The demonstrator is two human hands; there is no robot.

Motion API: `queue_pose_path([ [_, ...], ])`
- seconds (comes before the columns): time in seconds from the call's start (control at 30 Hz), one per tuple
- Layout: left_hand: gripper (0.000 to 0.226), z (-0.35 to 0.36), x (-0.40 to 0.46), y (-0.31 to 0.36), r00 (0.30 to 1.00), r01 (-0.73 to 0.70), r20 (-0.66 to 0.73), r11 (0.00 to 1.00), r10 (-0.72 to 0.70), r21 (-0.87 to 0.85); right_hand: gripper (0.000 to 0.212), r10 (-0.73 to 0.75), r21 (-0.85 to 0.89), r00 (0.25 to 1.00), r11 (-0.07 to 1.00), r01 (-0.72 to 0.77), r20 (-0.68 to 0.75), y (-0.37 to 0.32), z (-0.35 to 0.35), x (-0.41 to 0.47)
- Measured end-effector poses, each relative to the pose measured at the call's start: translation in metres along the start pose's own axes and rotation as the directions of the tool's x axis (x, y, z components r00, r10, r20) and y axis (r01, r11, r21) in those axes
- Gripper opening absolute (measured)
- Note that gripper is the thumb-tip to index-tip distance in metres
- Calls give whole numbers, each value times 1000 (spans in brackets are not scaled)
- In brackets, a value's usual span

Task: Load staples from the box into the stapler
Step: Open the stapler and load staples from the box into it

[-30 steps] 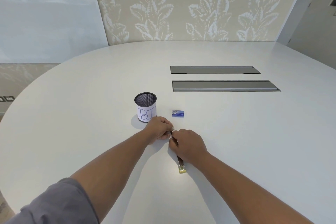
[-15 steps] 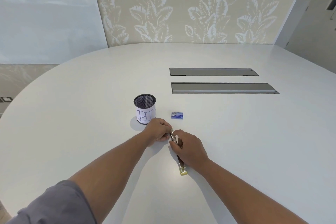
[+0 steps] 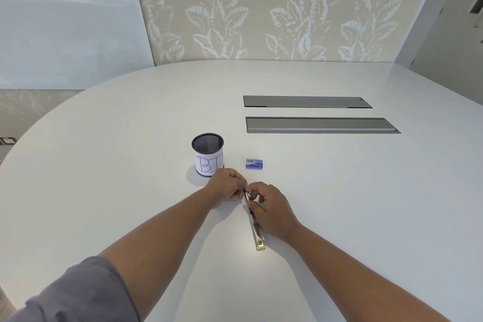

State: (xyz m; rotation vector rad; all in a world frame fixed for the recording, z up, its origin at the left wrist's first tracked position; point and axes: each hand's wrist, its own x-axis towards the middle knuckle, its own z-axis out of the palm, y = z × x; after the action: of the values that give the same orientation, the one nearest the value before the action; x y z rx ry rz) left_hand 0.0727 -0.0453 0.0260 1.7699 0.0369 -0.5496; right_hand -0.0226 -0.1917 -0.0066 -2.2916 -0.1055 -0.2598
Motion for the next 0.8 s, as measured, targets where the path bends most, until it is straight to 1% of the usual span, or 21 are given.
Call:
queue_pose_path([
  [0.13,9,0,-2,0,1000,0,-1,1000,0,5,27,-15,33,1000,999,15,-14,1,1,-2],
  [0.17,8,0,-2,1,1000,-1,-2,1000,1,7,27,-43,14,999,999,43,-23,1,1,-4],
  [0.23,8,0,-3,1,1000,-3,-4,1000,3,8,24,-174,-84,983,982,168,-63,0,2,-7],
  [0.3,8,0,-3,1,1000,1,-11,1000,-1,11,20,-301,-158,951,944,288,-66,-3,1,-9],
  [0.4,10,1,-3,0,1000,0,-19,1000,0,18,17,-385,-200,921,909,366,-64,-6,0,-11],
  [0.57,13,2,-4,0,999,-2,-32,1000,3,30,15,-334,-171,938,933,316,-91,-7,1,-13],
  [0.7,12,2,-4,0,1000,-8,-29,999,10,39,16,-378,-181,924,914,364,-50,-6,3,-13],
  [0.73,12,2,-4,0,1000,-12,-27,999,13,37,16,-348,-169,936,927,336,-50,-6,3,-12],
  [0.8,11,2,-4,-1,999,-18,-27,999,19,35,17,-239,-106,970,967,233,-43,-4,3,-10],
])
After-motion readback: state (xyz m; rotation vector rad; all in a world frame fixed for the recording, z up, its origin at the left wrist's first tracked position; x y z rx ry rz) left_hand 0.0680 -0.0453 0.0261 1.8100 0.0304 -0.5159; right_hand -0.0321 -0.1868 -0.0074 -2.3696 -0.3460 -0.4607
